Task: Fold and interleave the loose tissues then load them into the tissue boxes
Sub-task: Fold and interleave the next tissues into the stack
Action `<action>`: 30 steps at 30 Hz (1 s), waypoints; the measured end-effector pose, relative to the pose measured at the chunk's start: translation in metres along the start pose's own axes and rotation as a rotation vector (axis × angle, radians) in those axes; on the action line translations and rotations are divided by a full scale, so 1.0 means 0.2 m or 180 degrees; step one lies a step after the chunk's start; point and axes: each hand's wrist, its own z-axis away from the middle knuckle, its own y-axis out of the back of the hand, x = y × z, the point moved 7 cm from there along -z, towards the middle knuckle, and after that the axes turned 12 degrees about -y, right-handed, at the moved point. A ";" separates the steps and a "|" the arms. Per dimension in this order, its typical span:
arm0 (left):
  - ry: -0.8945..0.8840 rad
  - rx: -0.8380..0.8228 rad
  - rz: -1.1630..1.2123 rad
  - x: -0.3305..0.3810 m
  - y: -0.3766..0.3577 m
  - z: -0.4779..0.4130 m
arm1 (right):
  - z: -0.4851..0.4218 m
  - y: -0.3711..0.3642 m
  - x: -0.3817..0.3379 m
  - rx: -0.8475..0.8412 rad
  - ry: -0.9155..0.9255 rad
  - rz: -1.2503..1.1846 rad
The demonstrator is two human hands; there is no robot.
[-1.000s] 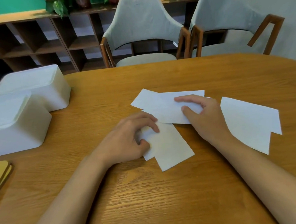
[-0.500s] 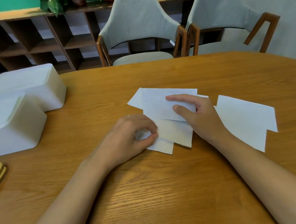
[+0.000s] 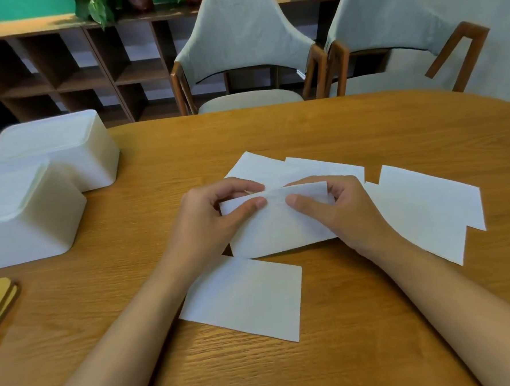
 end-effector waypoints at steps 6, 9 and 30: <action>0.0047 0.0173 -0.0122 0.00 0.01 0.01 | 0.01 -0.02 -0.02 -0.0042 0.0180 0.0422; 0.0174 0.0235 0.0044 -0.01 0.00 0.01 | 0.00 -0.02 -0.02 0.0011 0.0227 0.0566; 0.0368 0.0388 0.0262 -0.04 0.00 0.02 | 0.04 -0.07 -0.06 -0.0150 0.0483 0.0944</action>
